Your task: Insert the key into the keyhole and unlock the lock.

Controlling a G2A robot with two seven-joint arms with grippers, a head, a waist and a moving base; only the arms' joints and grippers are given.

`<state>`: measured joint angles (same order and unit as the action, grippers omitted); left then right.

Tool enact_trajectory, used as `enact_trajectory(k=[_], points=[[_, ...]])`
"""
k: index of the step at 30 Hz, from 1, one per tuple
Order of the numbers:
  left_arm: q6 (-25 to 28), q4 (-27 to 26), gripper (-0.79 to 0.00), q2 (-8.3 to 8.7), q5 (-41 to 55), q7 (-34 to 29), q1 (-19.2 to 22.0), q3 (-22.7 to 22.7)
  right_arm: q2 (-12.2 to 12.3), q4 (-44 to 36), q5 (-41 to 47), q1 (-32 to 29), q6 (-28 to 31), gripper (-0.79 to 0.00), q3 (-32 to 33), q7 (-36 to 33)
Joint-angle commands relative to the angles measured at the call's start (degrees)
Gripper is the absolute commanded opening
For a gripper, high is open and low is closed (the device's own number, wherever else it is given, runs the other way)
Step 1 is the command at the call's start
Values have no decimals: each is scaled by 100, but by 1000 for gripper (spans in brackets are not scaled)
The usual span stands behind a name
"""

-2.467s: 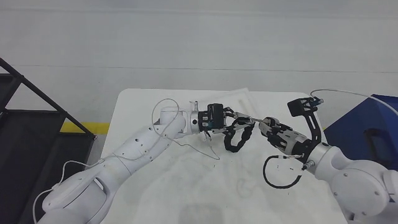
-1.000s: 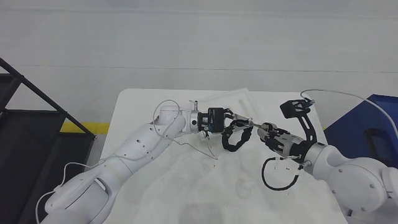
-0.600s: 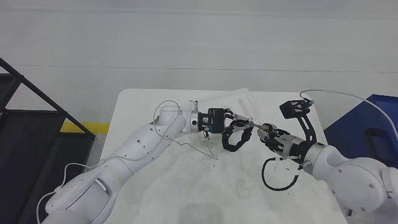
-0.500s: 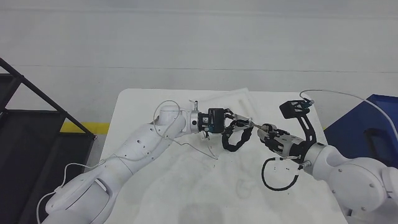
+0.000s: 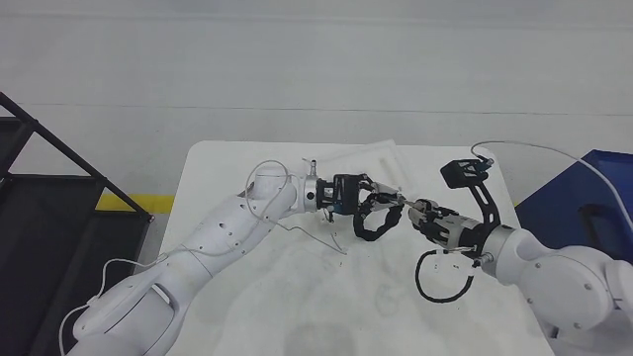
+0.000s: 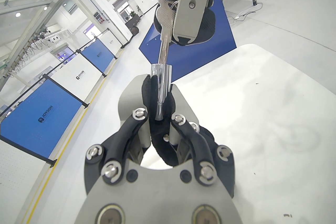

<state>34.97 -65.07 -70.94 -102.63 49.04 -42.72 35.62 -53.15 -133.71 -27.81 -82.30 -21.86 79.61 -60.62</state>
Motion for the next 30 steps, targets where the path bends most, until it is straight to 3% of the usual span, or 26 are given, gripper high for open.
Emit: enact_trajectory(k=[1, 27, 29, 30], points=[[-1, -6, -785, -1, -35, -11, 0, 4, -1, 9, -17, 38, -20, -785, -29, -36], [140, -90, -785, -22, -78, 96, -63, 90, -36, 277, -164, 625, -353, -785, -502, -416], [215, -55, -785, -30, 1, 156, -59, 99, -38, 288, -147, 657, -349, 0, -512, -415], [241, -36, -785, -34, 3, 145, -49, 97, -39, 283, -132, 670, -328, 0, -505, -401]])
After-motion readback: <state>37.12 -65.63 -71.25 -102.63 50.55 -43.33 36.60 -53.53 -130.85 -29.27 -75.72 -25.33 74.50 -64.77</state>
